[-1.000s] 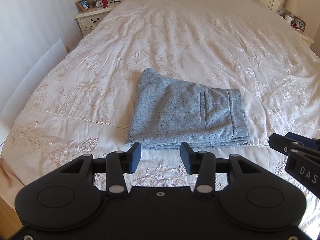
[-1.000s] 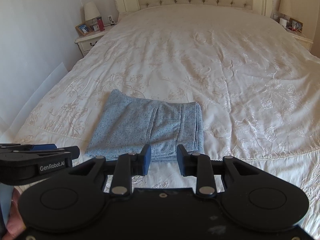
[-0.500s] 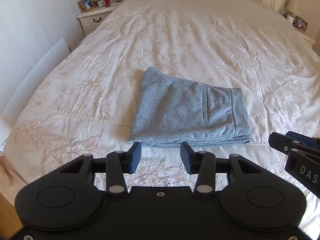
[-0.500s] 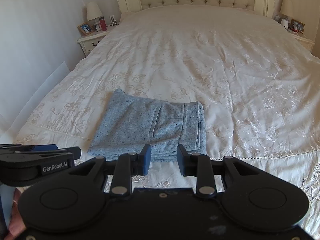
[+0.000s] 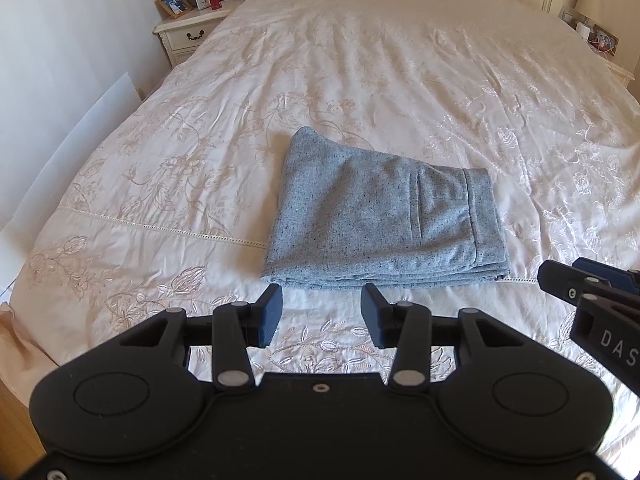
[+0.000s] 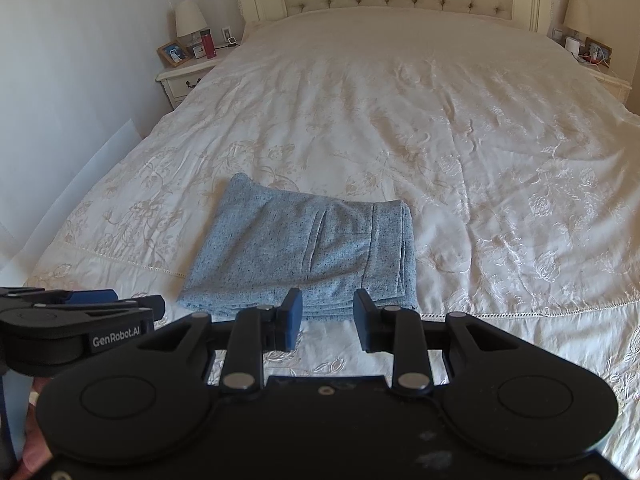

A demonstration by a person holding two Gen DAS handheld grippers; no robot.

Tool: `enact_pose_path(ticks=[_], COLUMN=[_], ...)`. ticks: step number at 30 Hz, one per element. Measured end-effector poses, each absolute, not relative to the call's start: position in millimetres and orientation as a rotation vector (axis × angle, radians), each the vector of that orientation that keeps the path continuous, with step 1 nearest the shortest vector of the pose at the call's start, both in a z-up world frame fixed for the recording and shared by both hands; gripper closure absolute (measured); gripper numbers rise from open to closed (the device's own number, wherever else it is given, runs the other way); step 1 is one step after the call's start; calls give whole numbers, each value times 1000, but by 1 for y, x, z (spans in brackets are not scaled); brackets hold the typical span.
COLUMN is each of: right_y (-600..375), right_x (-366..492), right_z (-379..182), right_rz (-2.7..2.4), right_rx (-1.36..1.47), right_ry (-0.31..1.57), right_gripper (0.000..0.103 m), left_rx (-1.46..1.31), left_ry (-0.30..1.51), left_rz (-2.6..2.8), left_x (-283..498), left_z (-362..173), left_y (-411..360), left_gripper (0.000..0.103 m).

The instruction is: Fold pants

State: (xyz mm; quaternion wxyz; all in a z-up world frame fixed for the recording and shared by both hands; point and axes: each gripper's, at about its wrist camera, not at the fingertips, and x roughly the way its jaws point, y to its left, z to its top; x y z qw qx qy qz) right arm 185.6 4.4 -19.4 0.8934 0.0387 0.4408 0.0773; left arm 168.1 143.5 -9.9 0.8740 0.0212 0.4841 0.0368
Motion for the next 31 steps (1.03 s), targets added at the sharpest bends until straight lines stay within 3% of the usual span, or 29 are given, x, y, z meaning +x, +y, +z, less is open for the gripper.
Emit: enact_pose_path(ticks=[31], right_y=[1], right_x=[184], right_z=[-20], right_rz=[170], right_rx=[85], right_ry=[912], right_gripper=[72], left_rx=[60], left_ry=[1021], left_rz=[70], left_x=[166], left_z=[-11], left_y=[134], left_gripper=[51])
